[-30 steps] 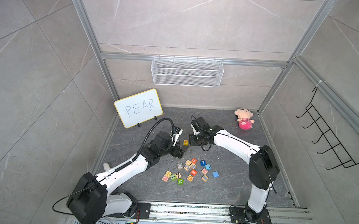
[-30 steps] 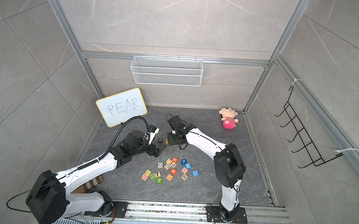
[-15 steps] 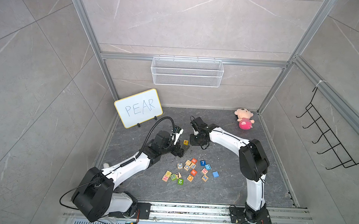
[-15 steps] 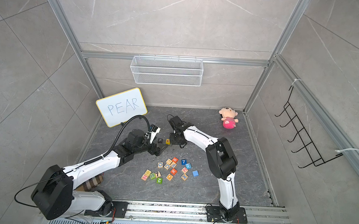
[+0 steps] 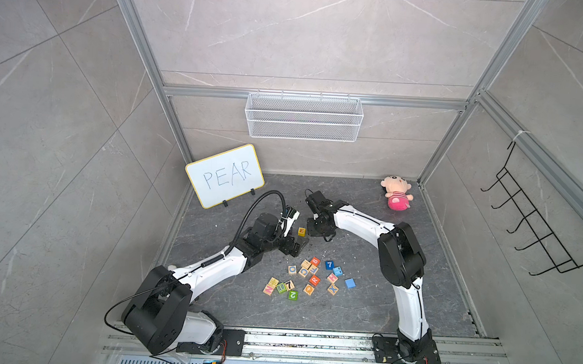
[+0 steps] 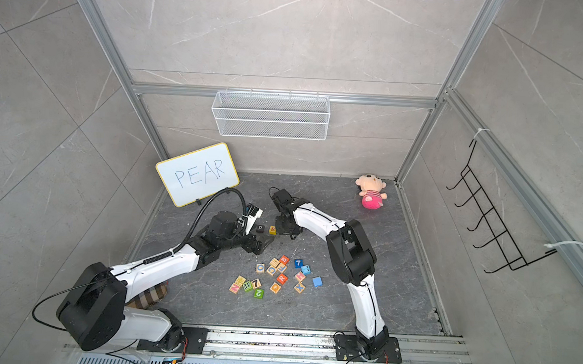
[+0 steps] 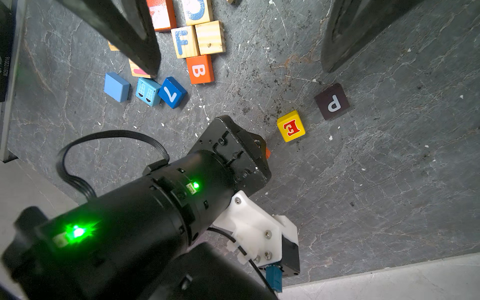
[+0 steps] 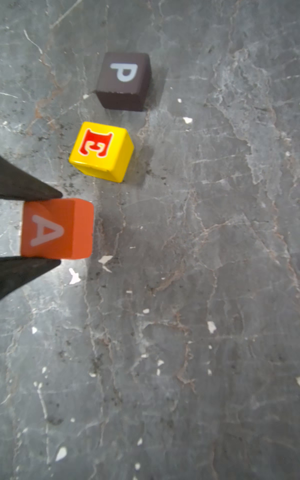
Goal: Spell the uppercase word “pear” with letter blocks
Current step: Place the letter block at the center of the board.
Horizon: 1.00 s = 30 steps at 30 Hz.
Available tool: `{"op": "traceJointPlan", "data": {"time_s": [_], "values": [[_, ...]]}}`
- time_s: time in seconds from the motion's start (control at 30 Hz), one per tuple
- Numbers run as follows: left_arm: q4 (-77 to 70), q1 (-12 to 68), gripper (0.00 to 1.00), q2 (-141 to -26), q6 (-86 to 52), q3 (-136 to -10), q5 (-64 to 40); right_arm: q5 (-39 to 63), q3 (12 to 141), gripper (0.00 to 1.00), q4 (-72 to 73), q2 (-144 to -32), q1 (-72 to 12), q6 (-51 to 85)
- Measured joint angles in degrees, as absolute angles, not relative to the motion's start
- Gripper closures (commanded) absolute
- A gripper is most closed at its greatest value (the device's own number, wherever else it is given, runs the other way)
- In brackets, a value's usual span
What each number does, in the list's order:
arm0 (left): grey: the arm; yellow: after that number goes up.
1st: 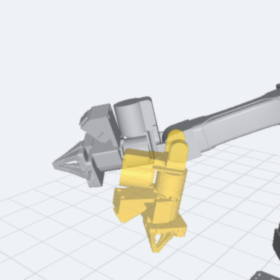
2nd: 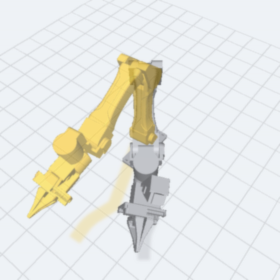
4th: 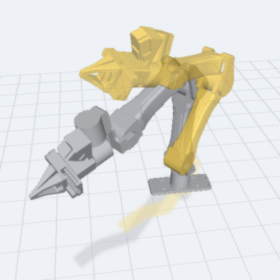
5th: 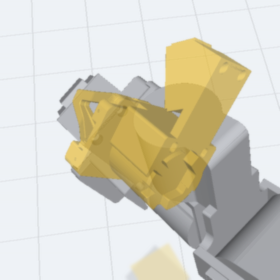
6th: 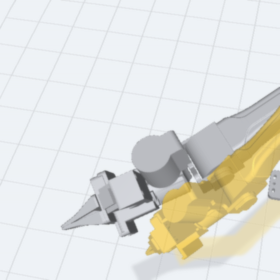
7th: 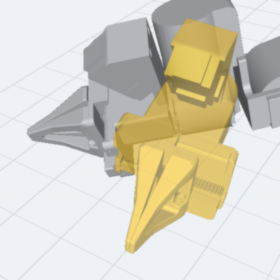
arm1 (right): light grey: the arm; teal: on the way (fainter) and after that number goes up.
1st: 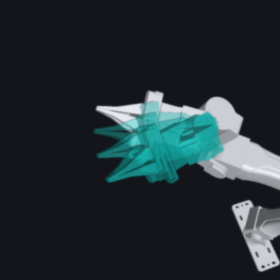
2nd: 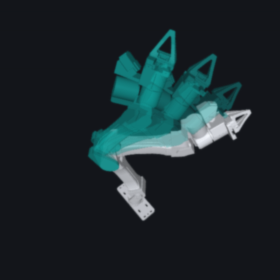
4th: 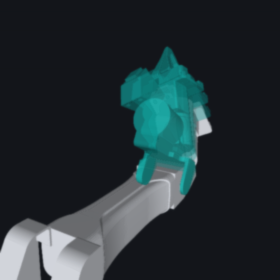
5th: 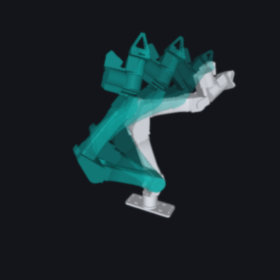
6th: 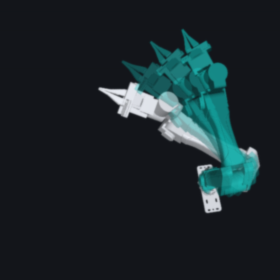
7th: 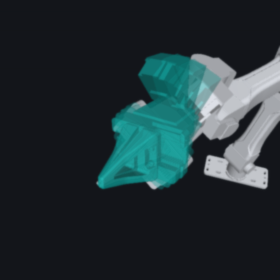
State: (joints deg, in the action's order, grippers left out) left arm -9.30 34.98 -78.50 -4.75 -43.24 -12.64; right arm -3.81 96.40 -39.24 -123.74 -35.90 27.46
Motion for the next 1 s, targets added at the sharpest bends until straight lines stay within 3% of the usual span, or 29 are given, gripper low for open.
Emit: {"op": "traceJointPlan", "data": {"time_s": [0.77, 1.0], "values": [[-10.8, 35.0, 0.01, -78.8, -5.6, -42.2, -13.7, -4.9, 98.8, 0.63, -41.0, -127.8, -35.9, 27.5], [-10.8, 35.0, 0.0, -79.0, -5.8, -42.2, -13.9, -5.0, 98.9, 0.49, -40.9, -127.9, -35.9, 27.5]]}}
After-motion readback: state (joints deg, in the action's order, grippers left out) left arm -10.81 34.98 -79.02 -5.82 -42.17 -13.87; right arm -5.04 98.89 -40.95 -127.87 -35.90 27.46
